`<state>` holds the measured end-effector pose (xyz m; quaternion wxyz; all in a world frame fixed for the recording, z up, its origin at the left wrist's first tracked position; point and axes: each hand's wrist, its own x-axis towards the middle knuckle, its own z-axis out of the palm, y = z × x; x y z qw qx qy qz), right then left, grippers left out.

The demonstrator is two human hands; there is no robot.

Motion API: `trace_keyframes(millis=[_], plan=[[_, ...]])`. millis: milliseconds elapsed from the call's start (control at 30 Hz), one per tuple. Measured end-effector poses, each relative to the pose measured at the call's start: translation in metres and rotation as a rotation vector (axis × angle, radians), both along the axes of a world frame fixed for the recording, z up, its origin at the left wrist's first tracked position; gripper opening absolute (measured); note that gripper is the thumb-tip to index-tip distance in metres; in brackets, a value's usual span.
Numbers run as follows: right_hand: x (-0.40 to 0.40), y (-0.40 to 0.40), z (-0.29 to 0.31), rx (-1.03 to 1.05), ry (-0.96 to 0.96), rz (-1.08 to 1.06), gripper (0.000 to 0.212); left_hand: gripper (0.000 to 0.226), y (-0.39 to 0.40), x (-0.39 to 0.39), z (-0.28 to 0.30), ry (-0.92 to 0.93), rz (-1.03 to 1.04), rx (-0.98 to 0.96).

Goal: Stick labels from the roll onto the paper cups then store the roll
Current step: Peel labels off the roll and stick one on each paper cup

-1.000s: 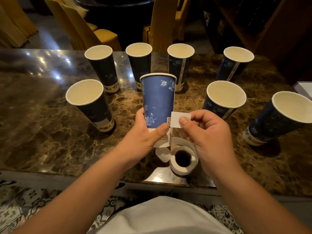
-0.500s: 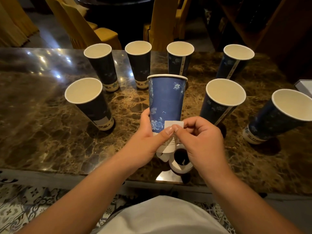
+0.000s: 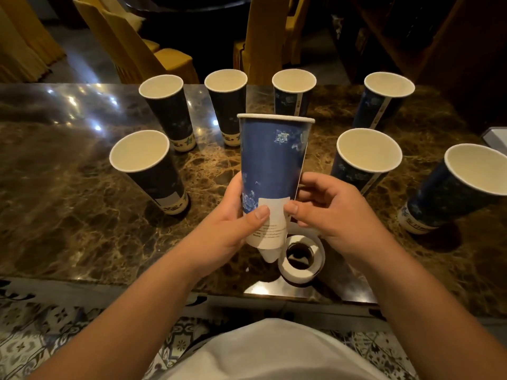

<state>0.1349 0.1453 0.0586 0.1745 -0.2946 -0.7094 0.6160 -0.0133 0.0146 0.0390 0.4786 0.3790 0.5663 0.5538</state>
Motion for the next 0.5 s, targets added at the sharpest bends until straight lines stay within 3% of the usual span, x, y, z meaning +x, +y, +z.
trace_keyframes(millis=[67,233,500], plan=[[-0.005,0.002,0.0,0.058,0.003,-0.002,0.044,0.07,0.0,-0.003,-0.001,0.015,0.018,0.006],[-0.024,0.008,-0.006,0.218,-0.028,-0.028,0.047,0.062,0.003,-0.022,-0.004,0.39,0.241,-0.053],[-0.066,0.024,-0.031,0.546,-0.271,0.017,0.039,0.064,0.023,-0.054,-0.034,0.581,0.332,-0.126]])
